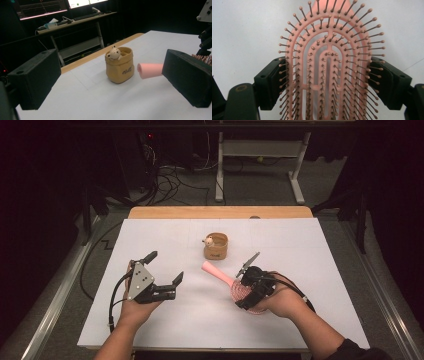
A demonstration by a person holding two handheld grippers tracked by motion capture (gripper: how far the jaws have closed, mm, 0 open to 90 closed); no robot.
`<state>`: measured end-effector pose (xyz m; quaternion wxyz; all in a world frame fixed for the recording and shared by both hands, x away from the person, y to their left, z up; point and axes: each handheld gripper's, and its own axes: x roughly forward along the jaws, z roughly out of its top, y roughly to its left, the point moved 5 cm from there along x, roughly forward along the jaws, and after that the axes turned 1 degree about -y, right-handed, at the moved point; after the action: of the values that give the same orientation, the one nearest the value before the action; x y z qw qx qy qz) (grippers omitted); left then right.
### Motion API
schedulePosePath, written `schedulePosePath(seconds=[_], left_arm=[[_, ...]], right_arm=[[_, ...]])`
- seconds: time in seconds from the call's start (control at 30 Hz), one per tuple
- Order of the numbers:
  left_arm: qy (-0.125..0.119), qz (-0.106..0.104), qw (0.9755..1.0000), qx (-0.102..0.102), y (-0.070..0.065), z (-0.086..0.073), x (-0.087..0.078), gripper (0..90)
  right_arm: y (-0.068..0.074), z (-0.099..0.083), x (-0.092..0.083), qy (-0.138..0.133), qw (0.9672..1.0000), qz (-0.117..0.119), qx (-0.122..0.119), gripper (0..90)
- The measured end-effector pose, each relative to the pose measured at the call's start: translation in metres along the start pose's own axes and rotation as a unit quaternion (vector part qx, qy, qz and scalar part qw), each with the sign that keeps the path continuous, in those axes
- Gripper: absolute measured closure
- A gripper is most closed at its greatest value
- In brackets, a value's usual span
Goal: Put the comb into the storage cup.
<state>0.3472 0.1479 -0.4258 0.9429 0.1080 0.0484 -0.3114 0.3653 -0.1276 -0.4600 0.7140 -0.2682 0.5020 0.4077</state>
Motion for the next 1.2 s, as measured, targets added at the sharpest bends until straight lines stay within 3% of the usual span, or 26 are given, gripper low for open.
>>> schedulePosePath(seconds=[0.33,0.57,0.8,0.9,1.03,1.2], left_arm=[[0.020,-0.006,0.9996,0.022,-0.017,-0.018,0.016,3.0],[0.040,-0.016,0.9989,0.021,-0.027,-0.036,0.017,3.2],[0.056,-0.024,0.9968,0.053,-0.040,-0.046,0.018,3.7],[0.055,-0.020,0.9953,0.077,-0.046,-0.049,0.018,3.8],[0.070,-0.010,0.9929,0.095,-0.050,-0.052,0.019,3.8],[0.084,0.002,0.9877,0.132,-0.055,-0.056,0.017,3.9]], right_arm=[[0.002,0.007,0.001,0.003,1.0000,0.003,-0.008,20.3],[0.003,0.012,0.002,0.003,0.9999,0.002,-0.010,20.3],[0.005,0.016,0.004,0.006,0.9999,0.002,-0.014,20.3],[0.005,0.018,0.006,0.004,0.9998,0.002,-0.018,20.3],[0.006,0.019,0.007,0.005,0.9998,0.001,-0.019,20.3],[0.007,0.022,0.010,0.003,0.9997,0.004,-0.023,20.3]])
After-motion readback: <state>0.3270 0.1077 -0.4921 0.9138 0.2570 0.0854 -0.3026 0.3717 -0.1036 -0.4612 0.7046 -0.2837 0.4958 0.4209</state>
